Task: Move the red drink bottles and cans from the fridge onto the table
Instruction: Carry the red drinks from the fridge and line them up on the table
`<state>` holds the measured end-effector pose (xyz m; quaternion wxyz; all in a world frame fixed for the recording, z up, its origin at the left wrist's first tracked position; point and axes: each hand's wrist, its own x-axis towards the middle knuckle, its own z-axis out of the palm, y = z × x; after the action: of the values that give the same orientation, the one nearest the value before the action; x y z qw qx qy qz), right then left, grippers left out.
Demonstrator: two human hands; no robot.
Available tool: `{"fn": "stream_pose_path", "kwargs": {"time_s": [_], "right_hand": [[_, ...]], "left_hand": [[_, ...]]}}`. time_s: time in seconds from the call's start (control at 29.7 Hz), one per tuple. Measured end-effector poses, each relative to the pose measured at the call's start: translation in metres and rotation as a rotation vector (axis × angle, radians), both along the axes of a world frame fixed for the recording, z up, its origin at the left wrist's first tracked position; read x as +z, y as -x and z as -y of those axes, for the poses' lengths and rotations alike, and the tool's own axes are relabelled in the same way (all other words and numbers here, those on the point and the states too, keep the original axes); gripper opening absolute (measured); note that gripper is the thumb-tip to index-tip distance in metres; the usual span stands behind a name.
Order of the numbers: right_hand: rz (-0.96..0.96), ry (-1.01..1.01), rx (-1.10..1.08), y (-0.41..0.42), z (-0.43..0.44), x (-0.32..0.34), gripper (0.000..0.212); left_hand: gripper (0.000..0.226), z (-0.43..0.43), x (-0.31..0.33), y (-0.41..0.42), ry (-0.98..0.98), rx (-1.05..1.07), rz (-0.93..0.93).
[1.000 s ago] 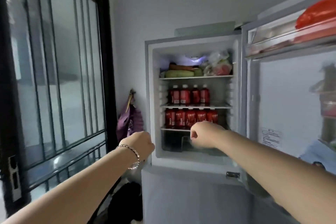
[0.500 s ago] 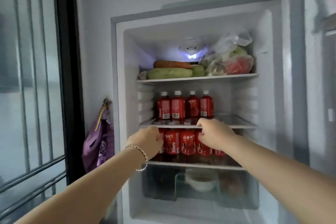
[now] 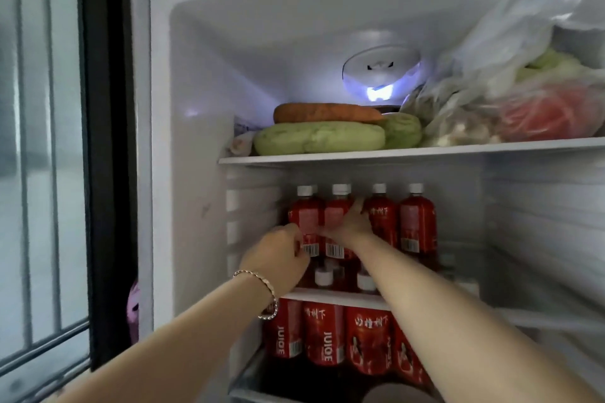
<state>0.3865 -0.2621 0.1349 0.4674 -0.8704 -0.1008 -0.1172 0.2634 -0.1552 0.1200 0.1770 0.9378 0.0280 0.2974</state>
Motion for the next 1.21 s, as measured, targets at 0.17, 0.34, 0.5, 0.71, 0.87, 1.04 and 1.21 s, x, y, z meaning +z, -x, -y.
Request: {"fn": "stream_pose_path", "kwargs": {"time_s": [0.17,0.34,0.5,0.71,0.87,1.04,1.21], "right_hand": [[0.076,-0.086,0.001,-0.016,0.007,0.001,0.098],[0.131,-0.016,0.081,0.004,0.031,0.0,0.078],[0.235,-0.067,0.082,0.027,0.05,-0.006,0.064],[0.355,0.016,-0.027,0.042,0.046,-0.013,0.08],[0.462,0.119,-0.078,0.052,0.057,-0.014,0.086],[0.506,0.129,-0.079,0.062,0.065,-0.017,0.087],[0.622,0.373,-0.042,0.075,0.06,-0.023,0.095]], "left_hand": [[0.033,-0.009,0.009,-0.037,0.208,-0.119,0.065],[0.05,-0.014,0.043,-0.1,0.371,-0.16,0.218],[0.046,-0.024,0.054,-0.143,0.085,-0.166,0.067],[0.034,-0.014,0.063,-0.107,-0.145,-0.133,0.089],[0.036,0.002,0.043,-0.038,-0.44,-0.04,0.223],[0.033,0.011,0.046,0.002,-0.685,-0.023,0.426],[0.054,0.027,0.055,0.008,-0.902,-0.203,0.491]]}}
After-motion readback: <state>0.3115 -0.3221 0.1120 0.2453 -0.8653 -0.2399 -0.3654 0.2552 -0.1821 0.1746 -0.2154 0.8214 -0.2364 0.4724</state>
